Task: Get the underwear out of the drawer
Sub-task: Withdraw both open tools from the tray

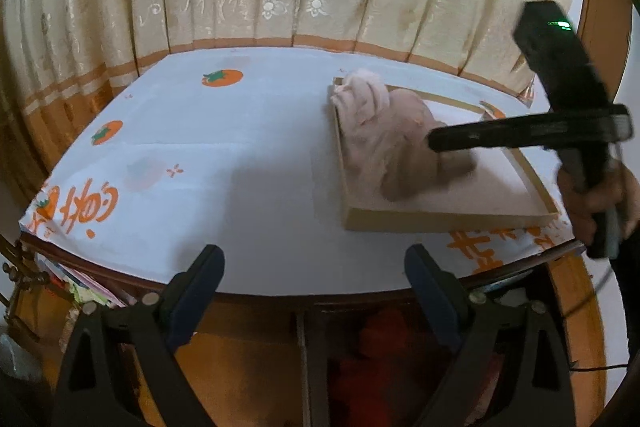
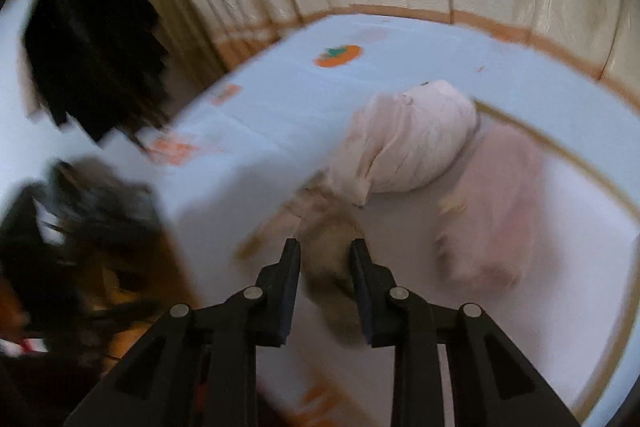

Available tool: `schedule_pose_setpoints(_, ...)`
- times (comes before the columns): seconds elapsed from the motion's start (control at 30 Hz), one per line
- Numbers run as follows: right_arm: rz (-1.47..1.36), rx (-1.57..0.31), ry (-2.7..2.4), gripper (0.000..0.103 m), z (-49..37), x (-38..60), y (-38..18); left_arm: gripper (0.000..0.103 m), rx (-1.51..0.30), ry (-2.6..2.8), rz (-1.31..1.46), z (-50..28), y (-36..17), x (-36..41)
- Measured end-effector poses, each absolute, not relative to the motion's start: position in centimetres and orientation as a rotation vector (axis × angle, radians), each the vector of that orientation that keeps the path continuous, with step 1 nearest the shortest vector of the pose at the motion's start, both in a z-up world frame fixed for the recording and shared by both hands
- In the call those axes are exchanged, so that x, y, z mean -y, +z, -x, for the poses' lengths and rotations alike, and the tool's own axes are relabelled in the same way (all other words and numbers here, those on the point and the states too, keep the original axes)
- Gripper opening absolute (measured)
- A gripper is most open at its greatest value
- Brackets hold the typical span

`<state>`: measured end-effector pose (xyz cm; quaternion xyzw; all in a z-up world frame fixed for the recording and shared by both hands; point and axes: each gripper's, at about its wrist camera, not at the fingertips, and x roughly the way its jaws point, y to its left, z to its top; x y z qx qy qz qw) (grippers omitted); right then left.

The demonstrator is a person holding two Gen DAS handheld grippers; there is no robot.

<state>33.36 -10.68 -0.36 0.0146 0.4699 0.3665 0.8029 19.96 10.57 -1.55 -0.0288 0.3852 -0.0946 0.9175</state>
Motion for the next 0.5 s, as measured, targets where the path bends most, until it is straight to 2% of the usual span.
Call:
schedule_pose_setpoints(0.2,-0.17,-1.014,0.925,0.028,-27.0,12.6,0.9,0.093,-0.785,-0.2,0.024,-18.3,-1.8,-10.2)
schedule_pose_setpoints(0.4,0.02,-0.902,0.805,0.029,-22.6,12.9,1.4,0.093,-0.825,-0.178,0.049,-17.8,-3.0,-11.0)
schedule_pose_setpoints(0.43,0.071,-0.877,0.758,0.033,-22.8,12.6,1.5,0.093,-0.824,-0.172,0.06,-17.8,-3.0,-11.1)
schedule_pose_setpoints(0.47,0.113,-0.855,0.71,0.049,-23.3,12.3,1.5,0.093,-0.823,-0.172,0.069,-17.8,-3.0,-11.2)
schedule_pose_setpoints(0.5,0.128,-0.84,0.68,0.059,-24.1,12.1,1.4,0.093,-0.821,-0.175,0.082,-17.7,-3.0,-11.3)
